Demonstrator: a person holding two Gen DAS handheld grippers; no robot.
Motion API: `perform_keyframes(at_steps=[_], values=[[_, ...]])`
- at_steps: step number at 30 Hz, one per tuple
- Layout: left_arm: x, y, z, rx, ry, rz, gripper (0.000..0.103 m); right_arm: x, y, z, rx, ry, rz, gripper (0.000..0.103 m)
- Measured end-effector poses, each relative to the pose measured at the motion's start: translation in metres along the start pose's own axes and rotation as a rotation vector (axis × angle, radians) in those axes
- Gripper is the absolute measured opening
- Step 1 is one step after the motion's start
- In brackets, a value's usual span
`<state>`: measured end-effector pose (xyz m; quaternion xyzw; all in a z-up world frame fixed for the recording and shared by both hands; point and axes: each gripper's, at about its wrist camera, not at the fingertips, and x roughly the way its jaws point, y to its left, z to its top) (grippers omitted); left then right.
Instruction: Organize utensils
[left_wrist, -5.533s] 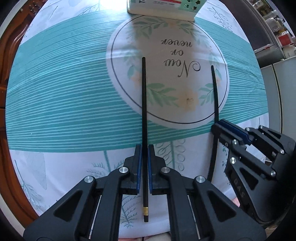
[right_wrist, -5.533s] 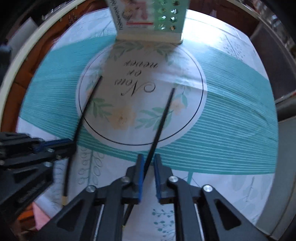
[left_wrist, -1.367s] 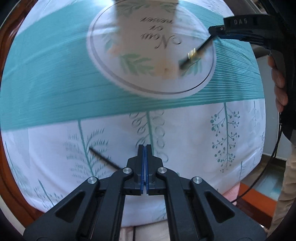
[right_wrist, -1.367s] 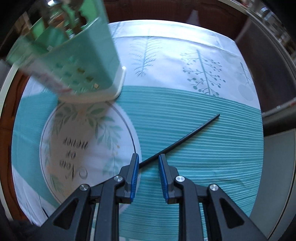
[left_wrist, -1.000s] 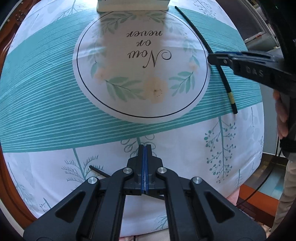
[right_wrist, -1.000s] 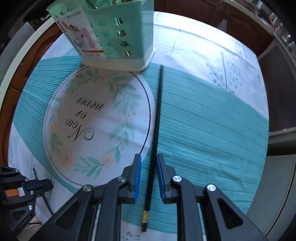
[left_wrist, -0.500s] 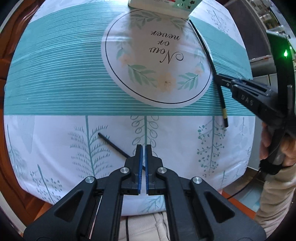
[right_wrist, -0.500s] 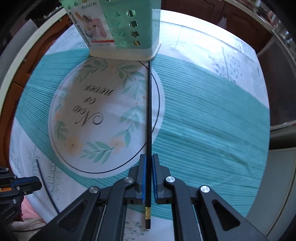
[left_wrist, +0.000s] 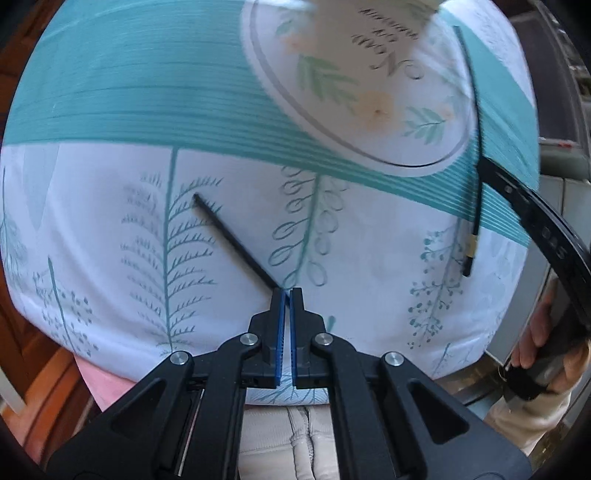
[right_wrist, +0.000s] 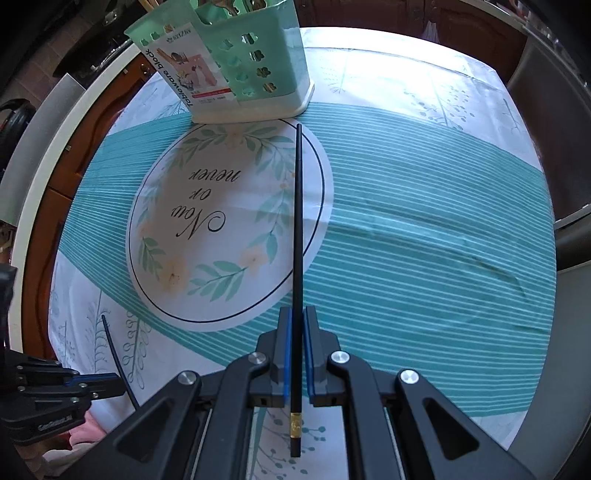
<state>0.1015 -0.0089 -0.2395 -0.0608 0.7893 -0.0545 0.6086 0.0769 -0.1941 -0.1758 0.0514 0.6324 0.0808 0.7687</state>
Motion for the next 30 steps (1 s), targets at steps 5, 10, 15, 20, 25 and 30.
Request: perform_keyframes(at_steps=[5, 10, 15, 20, 25, 30], values=[[0.001, 0.006, 0.0, -0.025, 0.002, -0.001, 0.0, 0.001, -0.006, -0.001, 0.013, -0.002, 0.012, 0.006], [0.008, 0.002, 0.002, -0.035, 0.014, 0.008, 0.017, 0.001, -0.006, -0.002, 0.023, -0.008, 0.019, 0.006], [0.008, -0.009, 0.003, -0.05, 0.004, -0.005, 0.042, 0.0, -0.008, -0.003, 0.024, -0.011, 0.026, 0.006], [0.008, -0.025, -0.001, -0.049, -0.049, 0.085, 0.025, 0.001, -0.009, -0.003, 0.029, -0.013, 0.031, 0.006], [-0.002, -0.03, 0.0, 0.025, -0.105, 0.085, 0.005, 0.002, -0.006, -0.003, 0.017, -0.014, 0.015, 0.006], [-0.021, -0.042, -0.011, 0.109, -0.235, 0.094, 0.002, 0.002, -0.009, -0.007, 0.04, -0.027, 0.084, 0.005]])
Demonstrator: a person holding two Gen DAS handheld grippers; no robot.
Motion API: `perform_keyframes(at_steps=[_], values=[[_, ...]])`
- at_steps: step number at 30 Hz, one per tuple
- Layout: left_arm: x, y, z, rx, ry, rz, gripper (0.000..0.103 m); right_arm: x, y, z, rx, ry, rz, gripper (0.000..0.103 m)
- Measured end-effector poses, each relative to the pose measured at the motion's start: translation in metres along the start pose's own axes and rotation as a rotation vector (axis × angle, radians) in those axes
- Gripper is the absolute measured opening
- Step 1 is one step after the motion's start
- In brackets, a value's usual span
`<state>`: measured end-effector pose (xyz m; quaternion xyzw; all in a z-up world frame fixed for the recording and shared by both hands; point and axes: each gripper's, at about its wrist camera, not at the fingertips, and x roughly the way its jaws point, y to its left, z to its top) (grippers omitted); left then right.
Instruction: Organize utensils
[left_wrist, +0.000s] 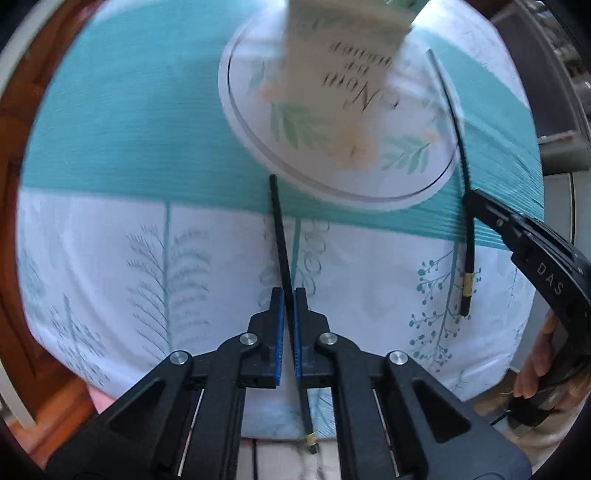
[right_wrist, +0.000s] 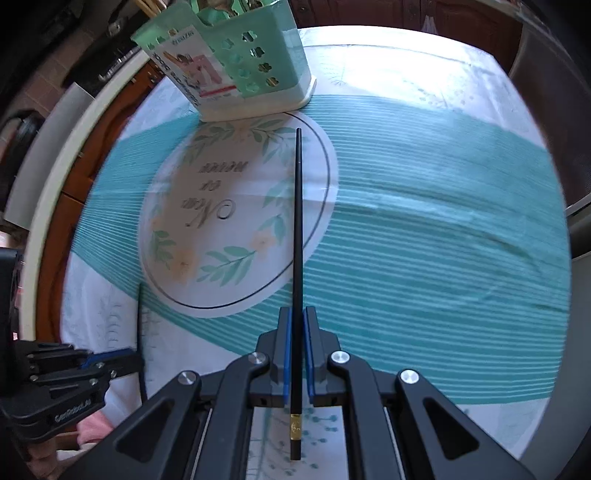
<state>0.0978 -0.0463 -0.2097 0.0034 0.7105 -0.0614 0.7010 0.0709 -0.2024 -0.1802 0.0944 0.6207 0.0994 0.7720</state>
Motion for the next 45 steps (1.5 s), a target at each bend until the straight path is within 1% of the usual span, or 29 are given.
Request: perform_keyframes(at_steps=[3, 5, 10, 12, 14, 18, 21, 24, 27, 30, 32, 34, 36, 40, 43, 45], values=[[-0.017, -0.004, -0.004, 0.068, -0.105, 0.021, 0.001, -0.009, -0.006, -0.001, 0.022, -0.053, 0.053, 0.005], [-0.029, -0.005, -0.006, 0.092, -0.163, 0.011, 0.001, -0.016, -0.007, -0.002, 0.028, -0.098, 0.088, 0.005], [-0.062, -0.004, -0.004, 0.132, -0.309, 0.015, 0.001, -0.031, -0.001, -0.003, 0.025, -0.204, 0.134, 0.005], [-0.077, 0.005, 0.001, 0.14, -0.359, 0.016, 0.001, -0.037, 0.004, -0.001, 0.023, -0.249, 0.157, 0.005], [-0.089, 0.007, -0.007, 0.149, -0.408, 0.019, 0.001, -0.042, 0.01, 0.001, 0.016, -0.291, 0.165, 0.005], [-0.124, 0.008, 0.011, 0.162, -0.521, 0.016, 0.0, -0.061, 0.023, 0.011, -0.011, -0.382, 0.178, 0.005], [-0.158, 0.013, 0.033, 0.163, -0.604, 0.006, 0.0, -0.079, 0.031, 0.021, -0.034, -0.46, 0.19, 0.005], [-0.193, 0.015, 0.052, 0.16, -0.688, -0.005, 0.0, -0.09, 0.039, 0.031, -0.061, -0.507, 0.2, 0.005], [-0.221, 0.015, 0.068, 0.161, -0.749, -0.01, 0.0, -0.094, 0.046, 0.043, -0.086, -0.539, 0.197, 0.005], [-0.234, 0.015, 0.08, 0.158, -0.769, -0.023, 0.0, -0.098, 0.053, 0.06, -0.095, -0.575, 0.21, 0.005], [-0.237, 0.016, 0.085, 0.161, -0.764, -0.035, 0.0, -0.104, 0.06, 0.073, -0.105, -0.624, 0.215, 0.005], [-0.232, 0.018, 0.087, 0.167, -0.751, -0.04, 0.0, -0.115, 0.067, 0.088, -0.11, -0.695, 0.219, 0.005], [-0.217, 0.023, 0.088, 0.172, -0.712, -0.049, 0.0, -0.122, 0.075, 0.108, -0.119, -0.763, 0.227, 0.005], [-0.171, 0.035, 0.084, 0.168, -0.637, -0.066, 0.0, -0.126, 0.09, 0.14, -0.139, -0.879, 0.2, 0.005], [-0.14, 0.047, 0.079, 0.152, -0.594, -0.076, 0.0, -0.119, 0.099, 0.155, -0.168, -0.962, 0.15, 0.005], [-0.123, 0.055, 0.078, 0.138, -0.568, -0.09, 0.0, -0.108, 0.103, 0.16, -0.184, -0.998, 0.114, 0.005]])
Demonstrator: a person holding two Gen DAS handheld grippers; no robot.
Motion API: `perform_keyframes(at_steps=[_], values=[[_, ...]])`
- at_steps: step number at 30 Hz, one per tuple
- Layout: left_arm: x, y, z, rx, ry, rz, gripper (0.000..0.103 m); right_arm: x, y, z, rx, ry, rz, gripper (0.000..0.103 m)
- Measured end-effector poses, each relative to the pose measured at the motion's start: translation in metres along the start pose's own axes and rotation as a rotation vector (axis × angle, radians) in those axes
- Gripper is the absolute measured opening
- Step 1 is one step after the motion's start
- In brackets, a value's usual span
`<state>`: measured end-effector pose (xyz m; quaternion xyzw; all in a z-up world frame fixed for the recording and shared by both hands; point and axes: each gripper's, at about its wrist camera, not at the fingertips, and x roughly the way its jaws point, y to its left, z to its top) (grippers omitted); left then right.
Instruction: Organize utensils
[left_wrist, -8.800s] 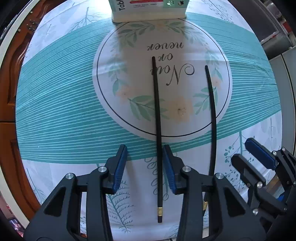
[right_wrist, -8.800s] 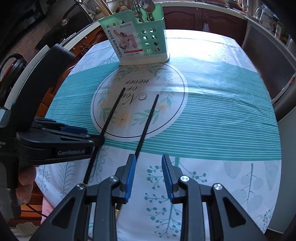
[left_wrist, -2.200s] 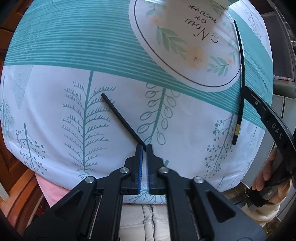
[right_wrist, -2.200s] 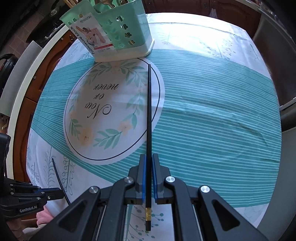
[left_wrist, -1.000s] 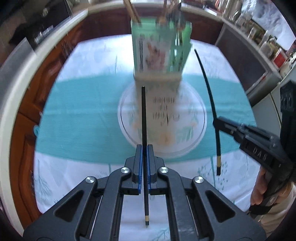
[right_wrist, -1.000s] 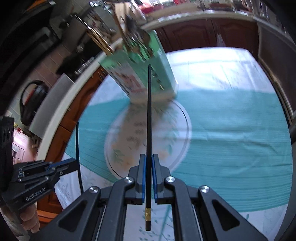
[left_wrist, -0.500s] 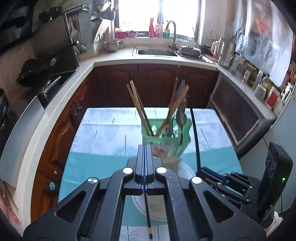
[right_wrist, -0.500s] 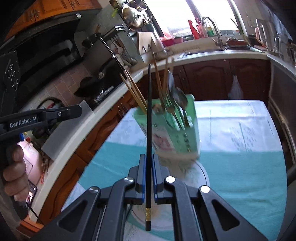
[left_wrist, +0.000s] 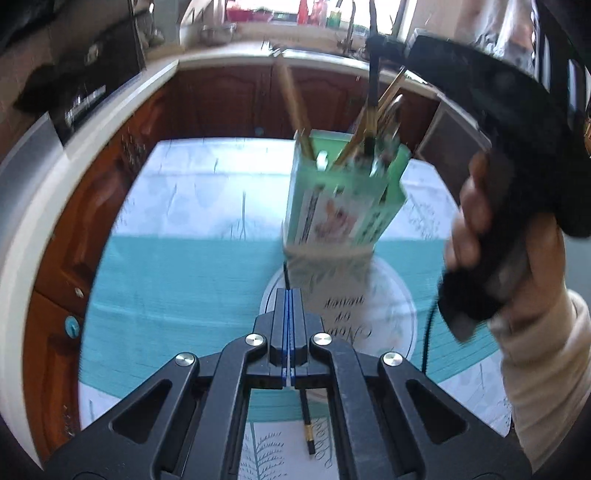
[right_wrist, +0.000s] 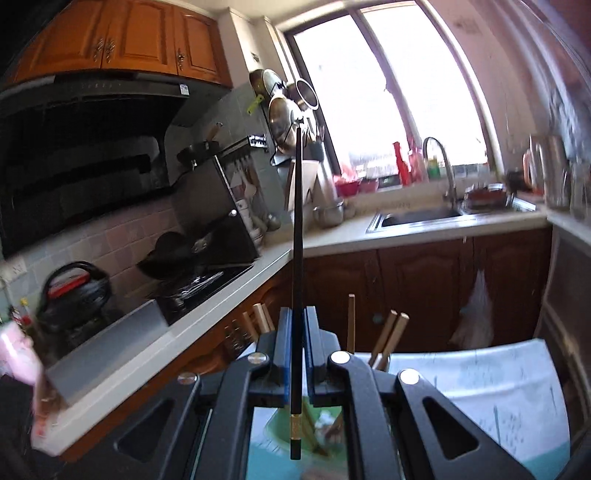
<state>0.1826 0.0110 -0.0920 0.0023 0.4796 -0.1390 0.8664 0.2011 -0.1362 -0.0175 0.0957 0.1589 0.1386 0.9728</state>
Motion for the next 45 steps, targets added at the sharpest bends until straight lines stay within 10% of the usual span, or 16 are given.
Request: perform_keyframes(at_steps=[10, 21, 33, 39, 45], values=[[0.04, 0.031, -0.024, -0.075, 0.053, -0.032, 0.0, 0.038, 0.028, -0.059, -0.242, 0.002, -0.104, 0.006], [0.06, 0.036, -0.045, -0.104, 0.121, -0.041, 0.0, -0.003, 0.019, -0.07, -0.15, 0.137, -0.127, 0.015], [0.065, 0.054, -0.078, -0.126, 0.177, 0.101, 0.002, -0.018, 0.022, -0.119, 0.051, 0.634, -0.07, 0.015], [0.061, 0.067, -0.085, -0.151, 0.161, 0.122, 0.046, -0.005, 0.03, -0.146, 0.091, 0.804, -0.07, 0.015], [0.054, 0.07, -0.085, -0.142, 0.14, 0.136, 0.046, 0.012, 0.038, -0.168, 0.107, 0.918, -0.081, 0.015]])
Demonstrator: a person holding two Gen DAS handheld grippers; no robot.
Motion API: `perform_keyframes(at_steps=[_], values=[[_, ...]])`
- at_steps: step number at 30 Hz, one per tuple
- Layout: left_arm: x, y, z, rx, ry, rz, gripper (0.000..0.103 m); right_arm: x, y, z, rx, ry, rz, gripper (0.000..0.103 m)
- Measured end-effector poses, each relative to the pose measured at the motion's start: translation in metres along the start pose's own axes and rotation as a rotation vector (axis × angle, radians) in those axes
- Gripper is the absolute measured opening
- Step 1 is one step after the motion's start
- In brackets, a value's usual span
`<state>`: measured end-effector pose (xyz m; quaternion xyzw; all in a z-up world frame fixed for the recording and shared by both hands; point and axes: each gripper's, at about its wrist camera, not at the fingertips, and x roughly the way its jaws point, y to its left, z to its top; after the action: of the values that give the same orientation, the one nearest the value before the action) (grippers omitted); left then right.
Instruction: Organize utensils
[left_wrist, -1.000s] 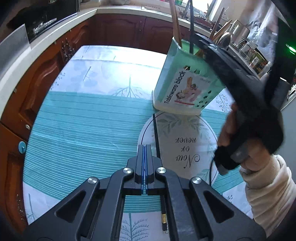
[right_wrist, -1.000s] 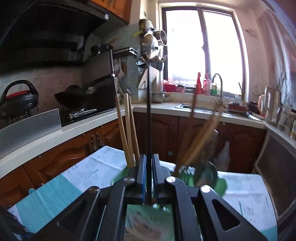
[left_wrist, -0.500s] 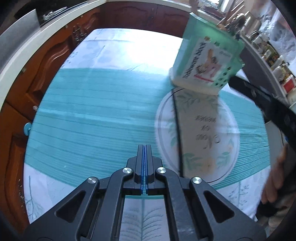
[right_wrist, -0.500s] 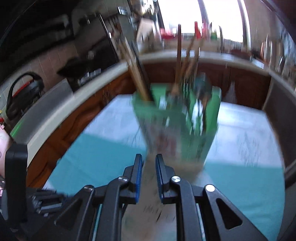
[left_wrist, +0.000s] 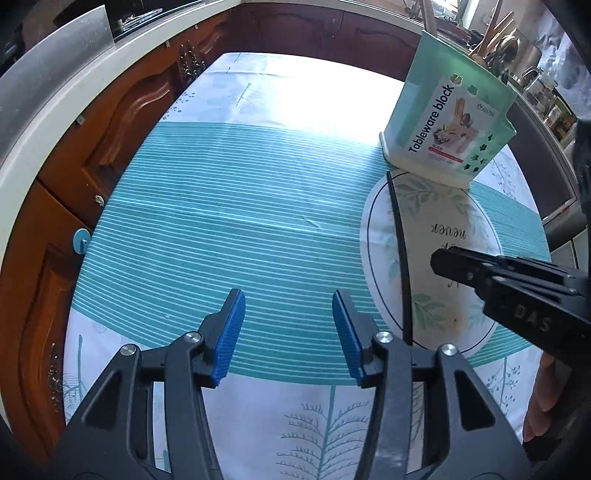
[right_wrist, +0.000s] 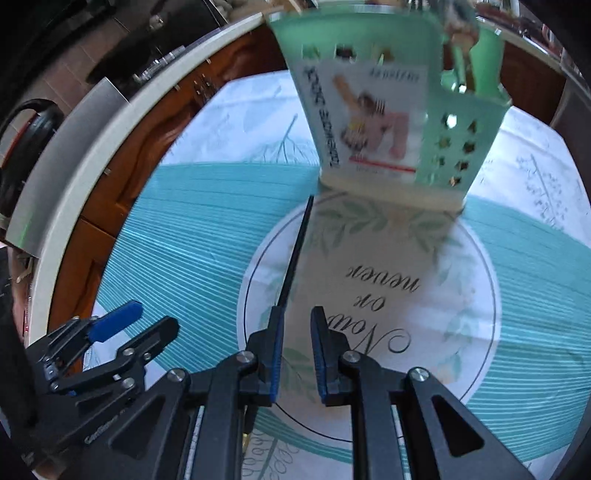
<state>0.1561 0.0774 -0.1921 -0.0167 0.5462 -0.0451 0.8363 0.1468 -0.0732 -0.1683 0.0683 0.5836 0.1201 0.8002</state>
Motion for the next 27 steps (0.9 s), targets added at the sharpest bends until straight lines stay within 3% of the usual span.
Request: perform_keyframes(at_steps=[4, 6, 14, 20, 27], values=[[-0.001, 0.004, -0.001, 0.004, -0.009, 0.01, 0.046, 0.01, 0.003, 0.005, 0.012, 0.039, -0.009, 0.016], [0.0, 0.007, -0.001, -0.001, -0.007, 0.007, 0.046, 0.013, 0.004, 0.007, 0.017, 0.061, -0.021, 0.024], [0.005, 0.019, 0.0, -0.03, -0.004, -0.007, 0.046, 0.026, 0.013, 0.016, 0.01, 0.127, -0.101, 0.024], [0.004, 0.025, -0.001, -0.043, -0.009, -0.023, 0.046, 0.037, 0.034, 0.024, -0.073, 0.184, -0.218, 0.025], [0.004, 0.032, -0.001, -0.059, -0.002, -0.034, 0.046, 0.048, 0.051, 0.031, -0.143, 0.27, -0.261, 0.008]])
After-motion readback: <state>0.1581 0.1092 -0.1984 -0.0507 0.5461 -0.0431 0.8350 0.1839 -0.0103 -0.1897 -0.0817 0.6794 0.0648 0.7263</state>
